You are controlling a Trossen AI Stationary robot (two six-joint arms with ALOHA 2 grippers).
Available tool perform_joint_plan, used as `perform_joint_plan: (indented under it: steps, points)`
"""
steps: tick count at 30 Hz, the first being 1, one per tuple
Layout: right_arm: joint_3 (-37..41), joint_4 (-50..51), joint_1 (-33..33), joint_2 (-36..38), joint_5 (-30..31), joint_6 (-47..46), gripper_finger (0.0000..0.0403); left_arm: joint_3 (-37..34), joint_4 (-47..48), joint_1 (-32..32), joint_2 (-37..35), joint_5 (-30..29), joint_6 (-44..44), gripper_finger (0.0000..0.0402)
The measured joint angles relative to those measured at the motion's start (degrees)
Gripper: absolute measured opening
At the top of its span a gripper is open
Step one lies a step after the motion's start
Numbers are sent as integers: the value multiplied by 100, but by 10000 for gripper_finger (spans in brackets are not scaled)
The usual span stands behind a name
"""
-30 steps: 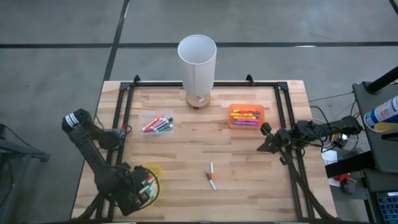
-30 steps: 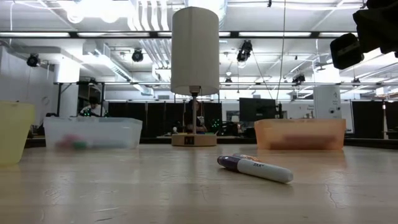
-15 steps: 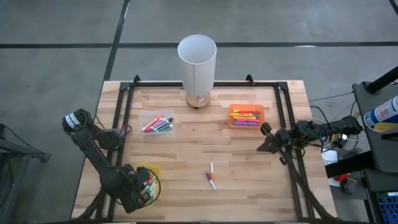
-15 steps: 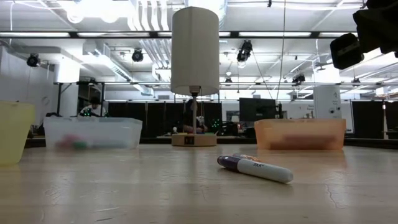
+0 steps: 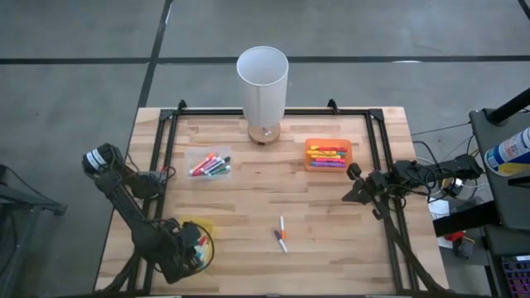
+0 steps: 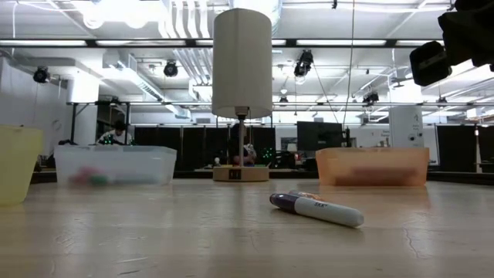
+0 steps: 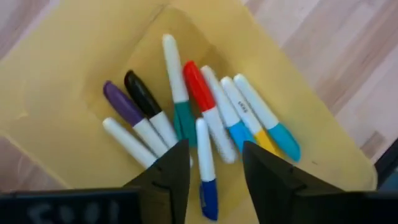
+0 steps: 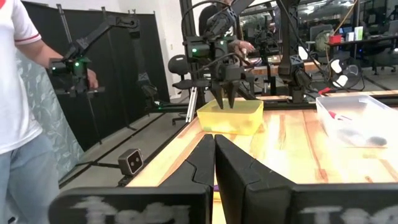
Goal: Pick & Place Markers
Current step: Put the small red highlighter pen into the yellow bin, then put the small purple highlighter pen into the yellow bin
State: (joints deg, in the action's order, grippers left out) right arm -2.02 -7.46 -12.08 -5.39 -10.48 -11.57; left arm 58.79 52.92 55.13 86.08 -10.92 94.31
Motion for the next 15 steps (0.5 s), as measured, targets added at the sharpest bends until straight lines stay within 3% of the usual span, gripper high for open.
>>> perform_joint_plan:
  steps: [4,8,12,15]
  points:
    - [-2,0,-2,-2,0,0,9,182,30,-139,-48,187,-165,148]
    - [-1,0,-1,-2,0,0,9,545,6,-341,-87,-314,-657,148]
    - [-1,0,-2,-2,0,0,9,935,-374,-675,-94,-965,-1970,149]
    - [0,0,-2,-2,0,0,9,1108,-1075,-961,-94,-1091,-3411,149]
